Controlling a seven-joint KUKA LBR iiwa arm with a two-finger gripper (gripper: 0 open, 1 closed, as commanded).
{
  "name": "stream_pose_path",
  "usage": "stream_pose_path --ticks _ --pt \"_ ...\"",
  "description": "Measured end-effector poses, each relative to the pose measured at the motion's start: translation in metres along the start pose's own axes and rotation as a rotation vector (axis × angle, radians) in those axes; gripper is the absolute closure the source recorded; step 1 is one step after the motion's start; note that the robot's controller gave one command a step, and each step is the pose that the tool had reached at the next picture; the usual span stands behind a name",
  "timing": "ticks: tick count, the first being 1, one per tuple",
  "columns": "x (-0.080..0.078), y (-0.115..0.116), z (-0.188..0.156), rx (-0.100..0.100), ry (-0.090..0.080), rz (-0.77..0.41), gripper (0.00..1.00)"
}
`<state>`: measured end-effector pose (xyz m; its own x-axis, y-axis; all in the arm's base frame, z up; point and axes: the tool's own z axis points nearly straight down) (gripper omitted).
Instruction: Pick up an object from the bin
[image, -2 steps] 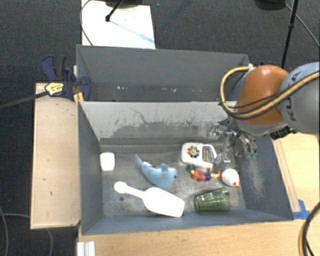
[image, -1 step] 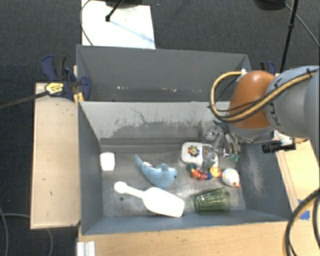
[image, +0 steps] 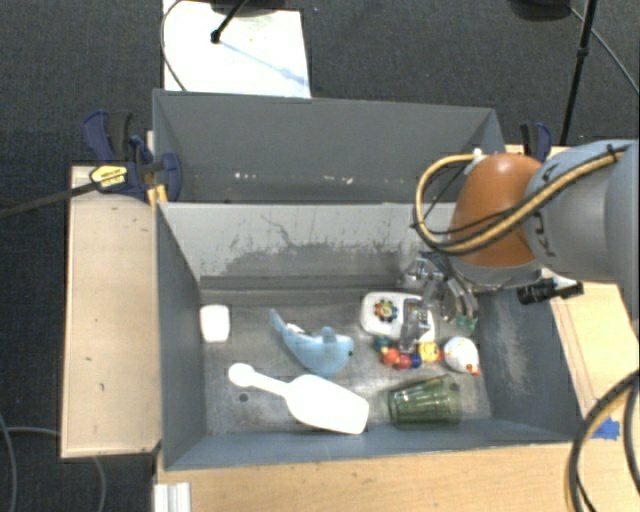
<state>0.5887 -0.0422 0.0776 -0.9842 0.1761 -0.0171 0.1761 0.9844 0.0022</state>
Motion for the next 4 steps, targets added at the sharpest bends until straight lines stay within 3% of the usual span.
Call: stream_pose_path --ticks 2,3,4 --pt "0.001 0.0 -0.003 0.0 0.0 0.0 1.0" --pt "0.004 0.0 -0.012 0.002 0.016 -0.002 1.0" --pt "0.003 0.0 -0.03 0.002 0.018 -0.001 1.0"
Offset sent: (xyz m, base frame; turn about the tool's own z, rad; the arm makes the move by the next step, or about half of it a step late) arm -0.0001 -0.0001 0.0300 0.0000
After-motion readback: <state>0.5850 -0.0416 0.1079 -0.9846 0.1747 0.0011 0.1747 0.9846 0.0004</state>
